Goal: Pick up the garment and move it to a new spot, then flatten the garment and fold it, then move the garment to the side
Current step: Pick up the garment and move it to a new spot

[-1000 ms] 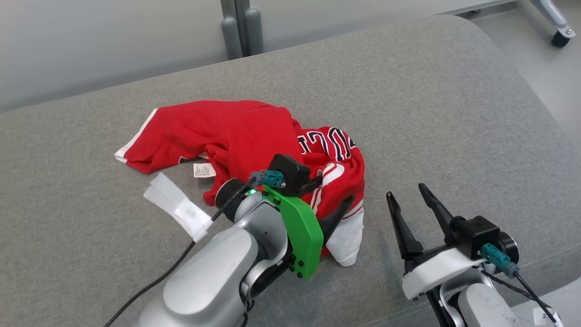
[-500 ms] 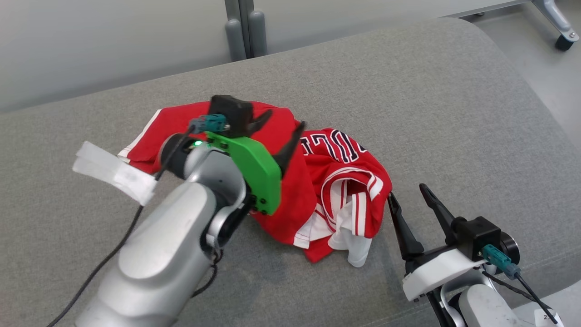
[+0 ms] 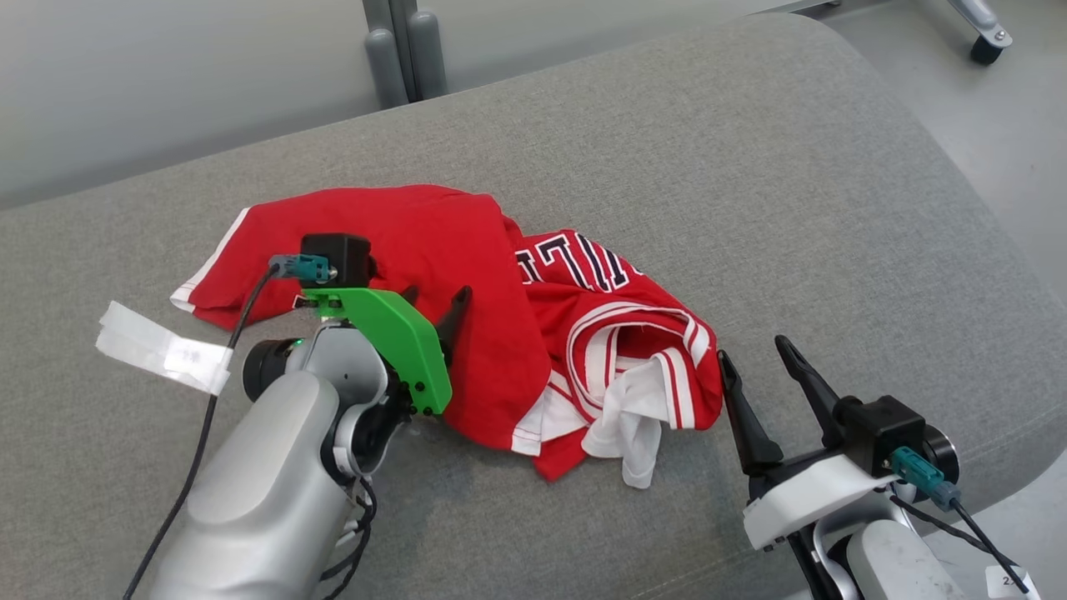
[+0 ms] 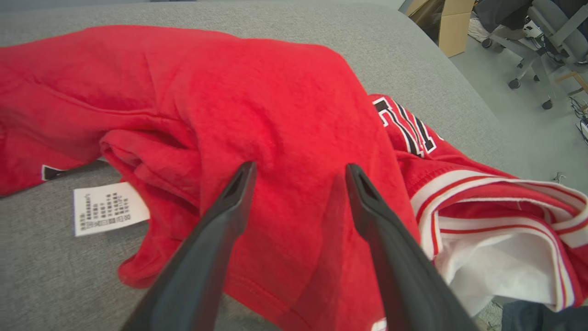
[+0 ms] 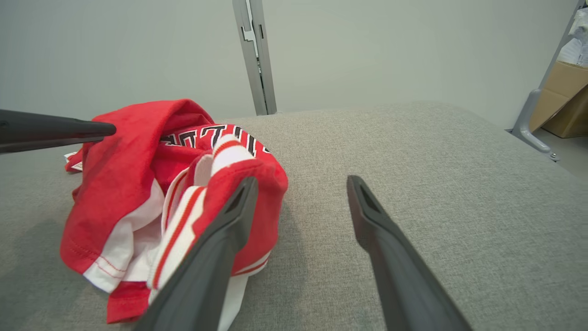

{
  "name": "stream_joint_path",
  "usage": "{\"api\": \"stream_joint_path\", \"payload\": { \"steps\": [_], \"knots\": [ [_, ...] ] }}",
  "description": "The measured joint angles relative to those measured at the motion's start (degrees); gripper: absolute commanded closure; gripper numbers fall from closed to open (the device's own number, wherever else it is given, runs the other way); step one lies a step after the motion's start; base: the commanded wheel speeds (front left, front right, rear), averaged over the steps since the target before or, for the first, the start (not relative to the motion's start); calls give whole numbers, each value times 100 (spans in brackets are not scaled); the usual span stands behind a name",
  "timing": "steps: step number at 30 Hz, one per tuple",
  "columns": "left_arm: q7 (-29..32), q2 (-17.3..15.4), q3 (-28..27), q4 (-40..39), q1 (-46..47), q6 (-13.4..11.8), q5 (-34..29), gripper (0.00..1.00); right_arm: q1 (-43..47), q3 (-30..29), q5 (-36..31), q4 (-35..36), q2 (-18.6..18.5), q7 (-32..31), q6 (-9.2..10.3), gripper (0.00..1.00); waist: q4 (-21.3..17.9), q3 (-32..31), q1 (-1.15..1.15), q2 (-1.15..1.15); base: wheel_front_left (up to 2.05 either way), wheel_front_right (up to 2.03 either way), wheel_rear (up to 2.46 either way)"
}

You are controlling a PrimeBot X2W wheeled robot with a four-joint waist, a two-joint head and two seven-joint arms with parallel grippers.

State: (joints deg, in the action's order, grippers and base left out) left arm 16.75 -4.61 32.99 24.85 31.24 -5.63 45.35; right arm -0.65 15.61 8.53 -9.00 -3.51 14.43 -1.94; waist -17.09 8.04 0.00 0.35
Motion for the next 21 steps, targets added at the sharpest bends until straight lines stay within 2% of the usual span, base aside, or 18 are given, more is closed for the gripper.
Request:
{"api": "stream_joint_path", "payload": {
  "steps": [10,21],
  "knots": [
    [-276,-151,-134,338,372,-46,-371,0,-1,3,-59,-8,8,0,-7,0,-56,3,0,0,0,0,0],
    [-270,-157,-115,754,453,-49,-396,0,-14,113,-104,-11,23,0,-104,0,-190,118,0,0,0,0,0]
  ]
}}
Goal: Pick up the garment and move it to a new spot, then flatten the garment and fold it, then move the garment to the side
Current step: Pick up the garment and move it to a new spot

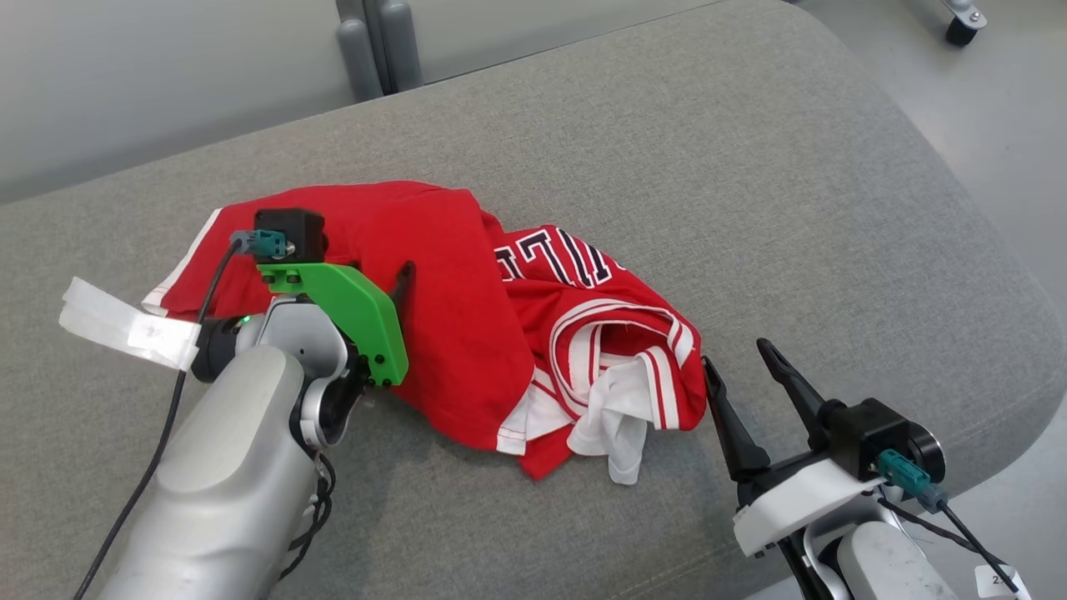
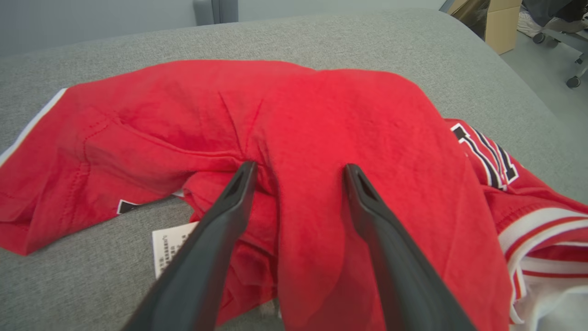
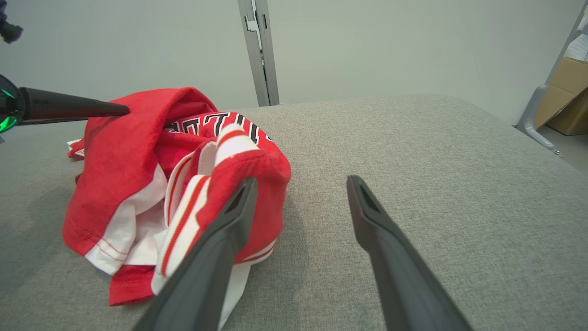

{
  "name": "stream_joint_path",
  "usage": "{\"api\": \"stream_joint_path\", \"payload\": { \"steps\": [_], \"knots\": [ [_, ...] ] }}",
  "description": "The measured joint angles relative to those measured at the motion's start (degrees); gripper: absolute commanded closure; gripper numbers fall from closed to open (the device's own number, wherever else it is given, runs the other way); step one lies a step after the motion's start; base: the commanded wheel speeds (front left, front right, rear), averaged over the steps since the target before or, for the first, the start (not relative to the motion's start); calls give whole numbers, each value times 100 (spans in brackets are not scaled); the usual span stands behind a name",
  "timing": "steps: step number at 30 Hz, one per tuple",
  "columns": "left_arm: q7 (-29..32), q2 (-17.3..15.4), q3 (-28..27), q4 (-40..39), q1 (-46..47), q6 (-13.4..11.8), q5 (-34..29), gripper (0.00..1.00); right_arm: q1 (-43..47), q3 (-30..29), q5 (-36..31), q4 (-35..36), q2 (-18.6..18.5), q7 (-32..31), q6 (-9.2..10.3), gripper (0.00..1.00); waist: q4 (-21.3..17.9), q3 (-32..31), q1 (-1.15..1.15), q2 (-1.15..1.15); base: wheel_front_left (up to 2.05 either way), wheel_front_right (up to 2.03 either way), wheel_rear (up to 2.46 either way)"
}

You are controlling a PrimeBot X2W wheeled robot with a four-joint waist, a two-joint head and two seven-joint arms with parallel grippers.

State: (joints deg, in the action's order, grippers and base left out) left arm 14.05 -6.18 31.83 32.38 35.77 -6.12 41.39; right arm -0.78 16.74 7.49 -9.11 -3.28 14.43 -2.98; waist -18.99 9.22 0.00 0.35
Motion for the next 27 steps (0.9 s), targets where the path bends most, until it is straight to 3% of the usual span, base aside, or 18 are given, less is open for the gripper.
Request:
{"api": "stream_joint_path", "payload": {
  "steps": [1,2,3,4,12,21,24,27],
  "knots": [
    [-5,-7,-4,41,26,0,-12,12,-3,-1,0,0,1,0,0,0,-19,17,0,0,0,0,0],
    [-7,-12,-8,55,52,0,-32,41,-3,-4,0,0,2,0,0,0,-37,33,0,0,0,0,0],
    [-19,-12,-10,67,78,0,-32,62,-4,-10,0,-1,3,0,0,0,-54,50,0,0,0,0,0],
    [-35,-11,-7,78,99,0,-32,100,-4,-25,1,-1,5,0,3,0,-71,65,0,0,0,0,0],
    [-204,44,85,94,325,76,-93,100,7,-229,9,1,9,0,65,0,-37,103,0,0,0,0,0],
    [-657,116,-459,-676,1140,269,67,100,26,-353,9,2,19,0,116,0,302,73,0,0,0,0,0],
    [-658,-223,-615,-754,1239,307,59,100,46,-383,8,2,18,0,153,0,447,45,0,0,0,0,0],
    [-615,-882,-949,-617,1218,246,62,100,58,-400,8,11,20,0,155,0,587,10,0,0,0,0,0]
  ]
}}
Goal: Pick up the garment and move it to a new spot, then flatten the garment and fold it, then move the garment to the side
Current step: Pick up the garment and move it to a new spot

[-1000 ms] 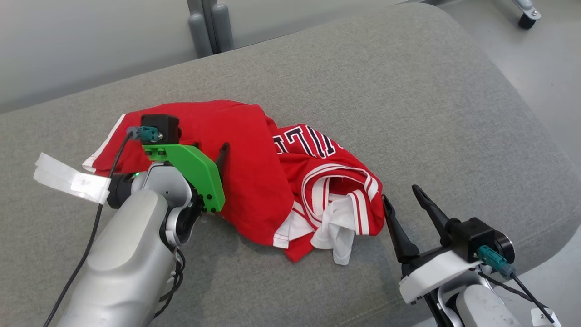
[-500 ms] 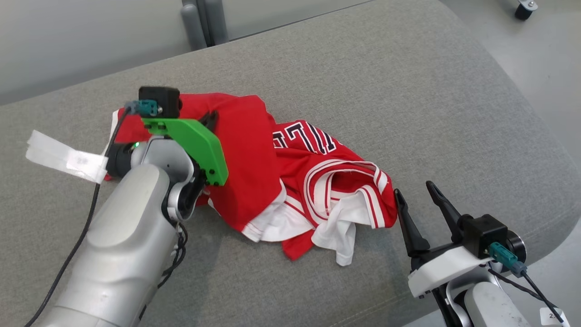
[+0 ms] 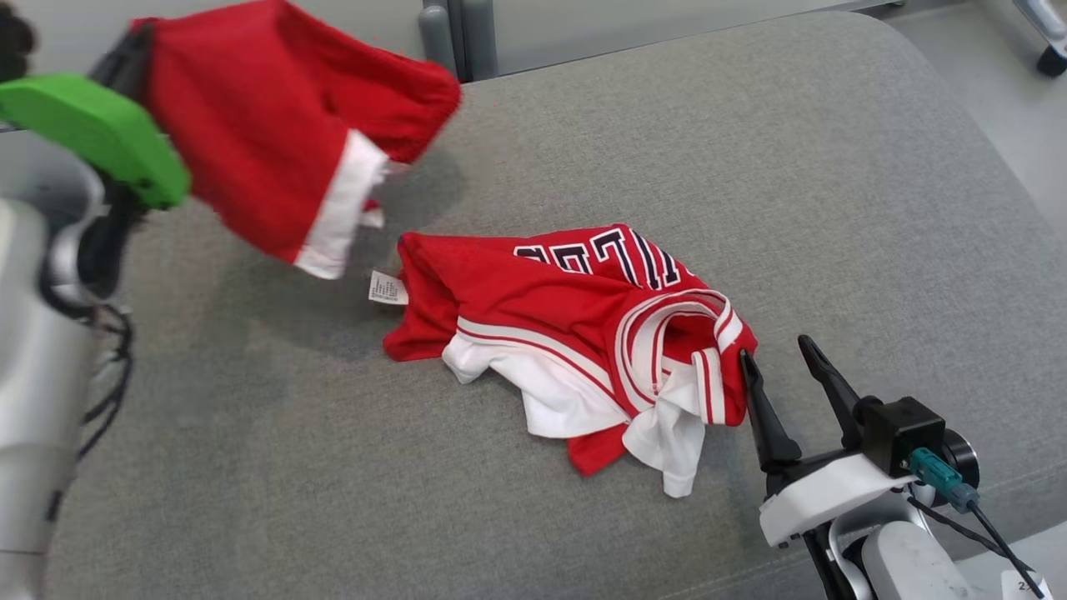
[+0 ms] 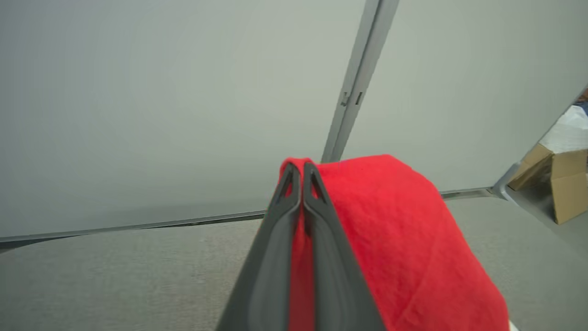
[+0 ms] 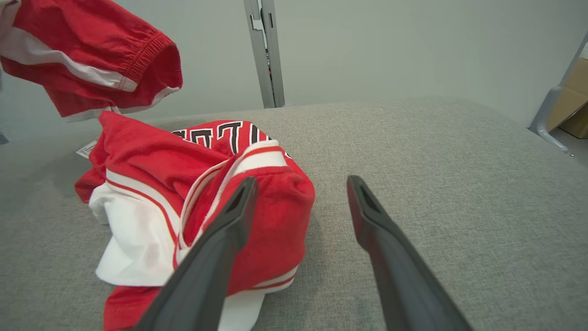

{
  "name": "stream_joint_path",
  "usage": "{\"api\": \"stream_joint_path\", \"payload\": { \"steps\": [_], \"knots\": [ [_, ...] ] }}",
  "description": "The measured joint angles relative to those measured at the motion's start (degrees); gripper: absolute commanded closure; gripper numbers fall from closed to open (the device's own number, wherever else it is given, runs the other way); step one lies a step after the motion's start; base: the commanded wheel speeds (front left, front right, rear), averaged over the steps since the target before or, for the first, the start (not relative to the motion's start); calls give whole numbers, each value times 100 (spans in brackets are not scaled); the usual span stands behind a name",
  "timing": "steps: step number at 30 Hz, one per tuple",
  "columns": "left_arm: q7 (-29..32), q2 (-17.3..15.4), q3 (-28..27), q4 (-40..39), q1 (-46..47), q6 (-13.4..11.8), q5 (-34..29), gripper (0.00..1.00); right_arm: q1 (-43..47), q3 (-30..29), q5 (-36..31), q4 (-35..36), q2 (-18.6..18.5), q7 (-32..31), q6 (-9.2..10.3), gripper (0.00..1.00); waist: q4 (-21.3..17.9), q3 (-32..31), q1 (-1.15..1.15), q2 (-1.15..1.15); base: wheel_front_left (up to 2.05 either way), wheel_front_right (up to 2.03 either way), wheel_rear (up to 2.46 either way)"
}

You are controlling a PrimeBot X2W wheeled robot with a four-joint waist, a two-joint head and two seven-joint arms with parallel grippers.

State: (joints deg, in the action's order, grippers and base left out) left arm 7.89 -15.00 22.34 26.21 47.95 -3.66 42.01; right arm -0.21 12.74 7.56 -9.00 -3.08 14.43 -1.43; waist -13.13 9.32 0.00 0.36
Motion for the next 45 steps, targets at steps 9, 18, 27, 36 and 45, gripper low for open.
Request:
{"api": "stream_joint_path", "payload": {
  "steps": [9,18,27,36,45],
  "knots": [
    [371,-1529,-1024,859,-825,-157,375,100,90,9,-15,4,10,0,-9,0,222,-61,0,0,0,0,0],
    [357,-1510,-1137,1355,-1684,-175,566,100,90,44,-23,3,26,0,-58,0,208,27,0,0,0,0,0],
    [140,-1268,-1061,1216,-1892,18,633,0,101,16,-100,58,24,0,-100,0,185,-11,0,0,0,0,0],
    [-483,-1145,-1136,207,-2017,162,623,0,924,349,-255,-9,-154,0,-264,0,194,-81,0,0,0,0,0],
    [-1090,-917,-1372,-546,-2636,9,639,0,1025,519,-252,-247,-65,-1,-312,0,276,-28,0,0,0,0,0]
  ]
}}
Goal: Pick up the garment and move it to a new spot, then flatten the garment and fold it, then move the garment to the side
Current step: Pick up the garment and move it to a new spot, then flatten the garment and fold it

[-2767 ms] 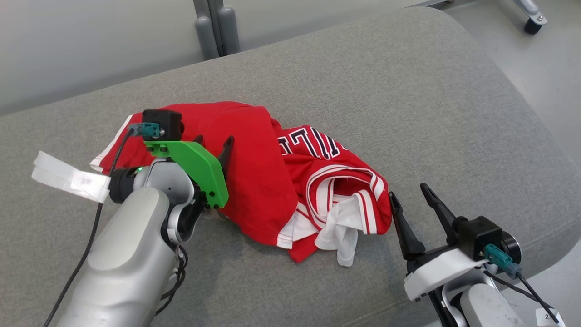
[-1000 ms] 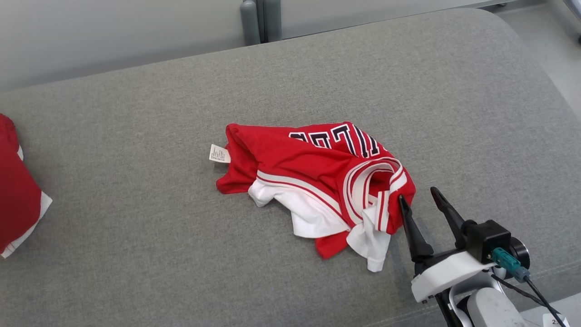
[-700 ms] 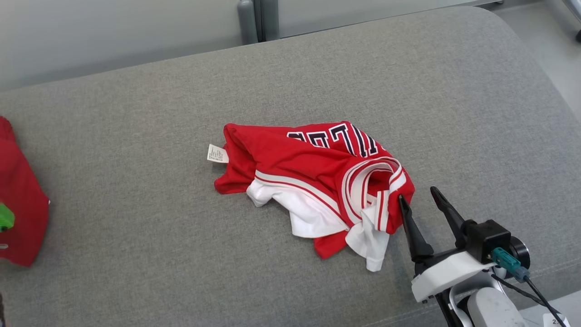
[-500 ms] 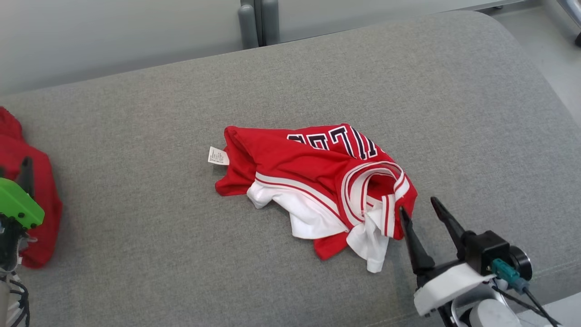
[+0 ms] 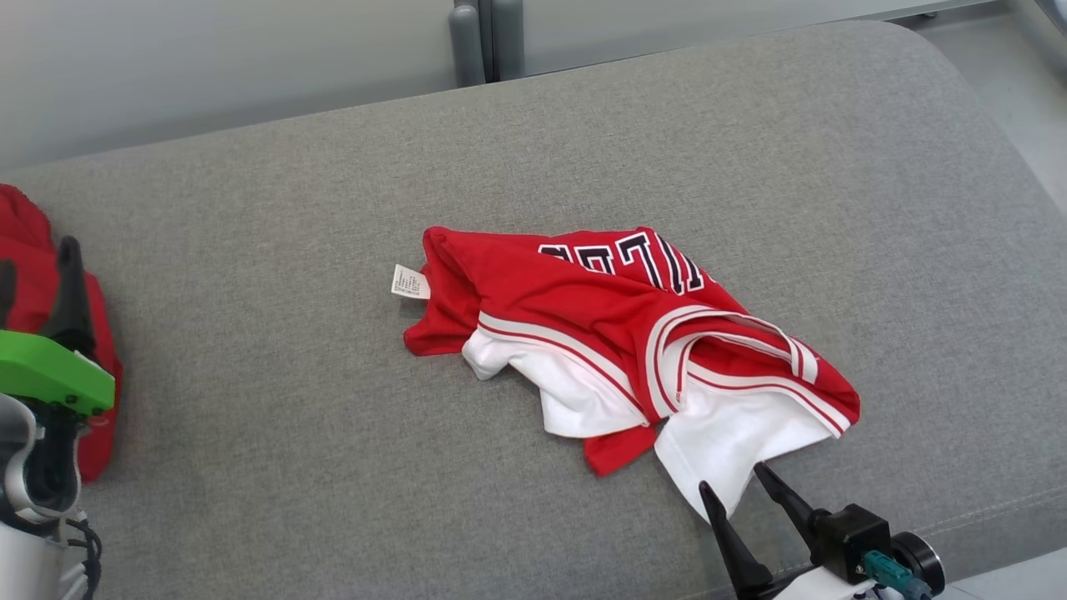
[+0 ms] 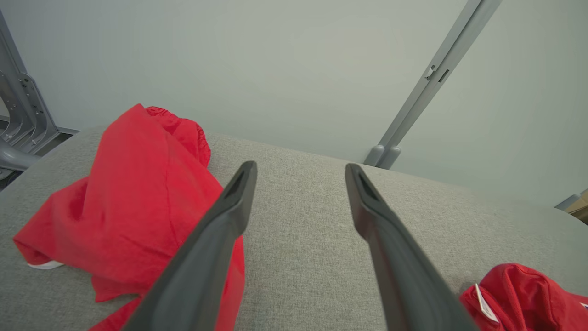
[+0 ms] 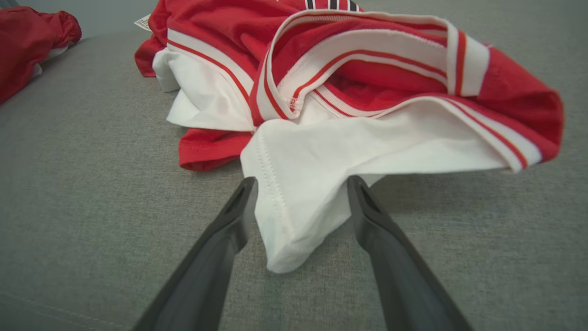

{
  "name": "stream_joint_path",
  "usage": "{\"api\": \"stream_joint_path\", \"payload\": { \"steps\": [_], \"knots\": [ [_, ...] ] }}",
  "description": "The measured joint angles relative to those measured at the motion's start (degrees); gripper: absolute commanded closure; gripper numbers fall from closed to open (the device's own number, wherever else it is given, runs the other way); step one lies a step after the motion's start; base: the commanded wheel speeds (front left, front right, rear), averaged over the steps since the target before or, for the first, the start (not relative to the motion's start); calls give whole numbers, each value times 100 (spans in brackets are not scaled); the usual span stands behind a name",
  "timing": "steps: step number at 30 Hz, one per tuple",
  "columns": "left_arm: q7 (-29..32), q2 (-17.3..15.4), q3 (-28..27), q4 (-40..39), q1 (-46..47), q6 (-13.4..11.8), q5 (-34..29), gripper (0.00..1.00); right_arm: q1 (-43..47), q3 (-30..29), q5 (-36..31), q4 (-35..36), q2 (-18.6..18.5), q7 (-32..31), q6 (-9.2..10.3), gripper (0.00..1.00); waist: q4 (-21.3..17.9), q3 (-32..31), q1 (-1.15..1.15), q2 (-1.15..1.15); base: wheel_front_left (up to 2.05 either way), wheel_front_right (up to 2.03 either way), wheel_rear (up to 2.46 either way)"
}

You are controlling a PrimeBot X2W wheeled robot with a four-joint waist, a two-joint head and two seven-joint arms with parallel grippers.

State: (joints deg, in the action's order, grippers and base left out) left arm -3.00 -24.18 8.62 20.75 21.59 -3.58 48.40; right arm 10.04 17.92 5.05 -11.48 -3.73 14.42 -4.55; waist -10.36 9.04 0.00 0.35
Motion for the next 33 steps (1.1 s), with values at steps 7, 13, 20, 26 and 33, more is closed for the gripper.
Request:
{"api": "stream_joint_path", "payload": {
  "steps": [7,13,20,26,33],
  "knots": [
    [-277,205,47,-506,-481,-75,-22,0,-86,-166,219,-344,22,0,1,0,138,-6,0,0,0,0,0],
    [-467,200,71,-955,-884,-144,-135,0,-68,-231,501,-666,37,0,-19,0,226,25,0,0,0,0,0],
    [-513,346,71,-1258,-1325,-197,-135,0,-77,-338,675,-789,54,0,-23,0,215,95,0,0,0,0,0],
    [-537,392,74,-1473,-1649,-227,-136,0,-283,-337,815,-856,64,0,-48,17,211,126,0,0,0,0,0],
    [-563,591,179,-1634,-1863,-255,-232,0,-432,-265,1115,-990,103,-1,-118,100,266,119,0,0,0,0,0]
  ]
}}
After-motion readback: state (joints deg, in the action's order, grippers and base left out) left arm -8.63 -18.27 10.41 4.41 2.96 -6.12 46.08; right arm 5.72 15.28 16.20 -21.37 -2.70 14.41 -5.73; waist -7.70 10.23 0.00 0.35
